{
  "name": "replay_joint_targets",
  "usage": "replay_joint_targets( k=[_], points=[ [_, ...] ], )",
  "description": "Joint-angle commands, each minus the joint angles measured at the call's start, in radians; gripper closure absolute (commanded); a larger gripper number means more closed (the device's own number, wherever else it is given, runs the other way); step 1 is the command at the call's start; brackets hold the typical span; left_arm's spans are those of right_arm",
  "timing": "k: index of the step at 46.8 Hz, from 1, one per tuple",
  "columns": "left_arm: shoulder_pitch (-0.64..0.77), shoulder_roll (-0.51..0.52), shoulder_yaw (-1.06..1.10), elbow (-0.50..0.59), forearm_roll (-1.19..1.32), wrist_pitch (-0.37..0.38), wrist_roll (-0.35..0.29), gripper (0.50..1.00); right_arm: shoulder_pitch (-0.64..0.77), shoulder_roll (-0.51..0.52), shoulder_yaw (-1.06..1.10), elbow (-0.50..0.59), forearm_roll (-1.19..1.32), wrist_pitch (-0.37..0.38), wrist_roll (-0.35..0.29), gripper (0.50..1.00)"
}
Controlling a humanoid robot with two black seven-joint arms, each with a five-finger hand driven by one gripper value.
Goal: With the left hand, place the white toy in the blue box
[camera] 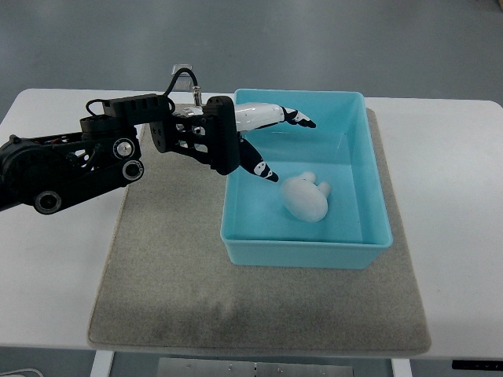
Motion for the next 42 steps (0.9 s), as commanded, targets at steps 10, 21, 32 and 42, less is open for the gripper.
replay_joint_targets(
  k=[10, 21, 32, 42],
  points=[
    [0.057, 0.016, -0.128, 0.050, -0.313, 0.001, -0.004, 0.551, -0.001, 0.000, 0.000, 0.000, 0.000, 0.000, 0.000, 0.562],
    [0.106, 0.021, -0.254, 0.122, -0.554, -0.001, -0.006, 0.549, -0.001, 0.000, 0.000, 0.000, 0.000, 0.000, 0.000, 0.564],
    [0.172, 0.021, -0.336, 0.154, -0.801, -0.010, -0.006, 0.536, -0.001, 0.000, 0.000, 0.000, 0.000, 0.000, 0.000, 0.564],
    [0.243, 0.013, -0.409, 0.197, -0.987, -0.018, -0.006, 0.536, -0.001, 0.000, 0.000, 0.000, 0.000, 0.000, 0.000, 0.564]
  ],
)
